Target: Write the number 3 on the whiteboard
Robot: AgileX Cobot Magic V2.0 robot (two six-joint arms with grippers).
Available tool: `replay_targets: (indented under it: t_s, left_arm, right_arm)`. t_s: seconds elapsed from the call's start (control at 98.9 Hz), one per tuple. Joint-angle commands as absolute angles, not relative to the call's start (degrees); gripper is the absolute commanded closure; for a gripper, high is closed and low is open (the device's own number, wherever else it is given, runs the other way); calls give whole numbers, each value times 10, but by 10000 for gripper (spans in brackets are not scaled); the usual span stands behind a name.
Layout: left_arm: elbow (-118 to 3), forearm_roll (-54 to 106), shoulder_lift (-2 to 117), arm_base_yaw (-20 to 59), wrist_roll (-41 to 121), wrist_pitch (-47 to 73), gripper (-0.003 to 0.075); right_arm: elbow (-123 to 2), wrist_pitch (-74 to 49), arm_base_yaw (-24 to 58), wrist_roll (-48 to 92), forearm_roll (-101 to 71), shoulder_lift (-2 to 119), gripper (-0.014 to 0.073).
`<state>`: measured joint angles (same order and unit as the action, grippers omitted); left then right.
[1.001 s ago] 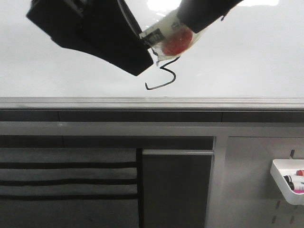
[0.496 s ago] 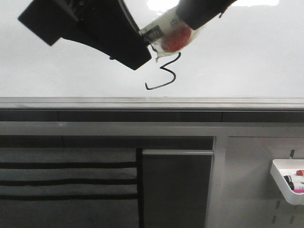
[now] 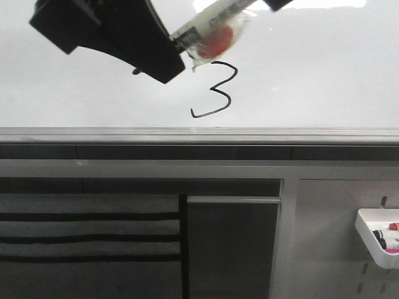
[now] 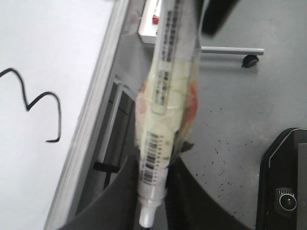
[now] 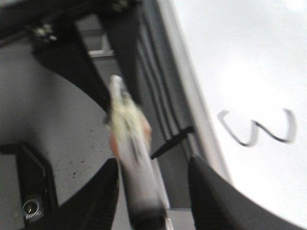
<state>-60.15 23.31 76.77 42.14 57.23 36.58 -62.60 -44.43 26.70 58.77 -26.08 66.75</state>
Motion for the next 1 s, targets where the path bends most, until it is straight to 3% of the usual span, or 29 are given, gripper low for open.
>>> replay_targets:
  t_s: [0.0, 0.152, 0.415, 0.627, 0.991]
  left_arm:
    - [-616, 250, 761, 387, 547, 326, 739]
    - [-605, 260, 790, 301, 485, 284, 739]
    - [-599, 361, 828, 199, 433, 170, 739]
    - [-590, 409, 834, 172, 433, 92, 739]
    - [-588, 408, 834, 168, 433, 145, 739]
  right_arm:
    - [-653, -410, 225, 570, -277, 631, 272]
    - [-653, -413, 166, 544, -277, 605, 272]
    - [-653, -426, 159, 544, -279, 604, 272]
    - [-653, -426, 159, 544, -279, 604, 272]
    - [-653, -426, 159, 544, -279, 604, 272]
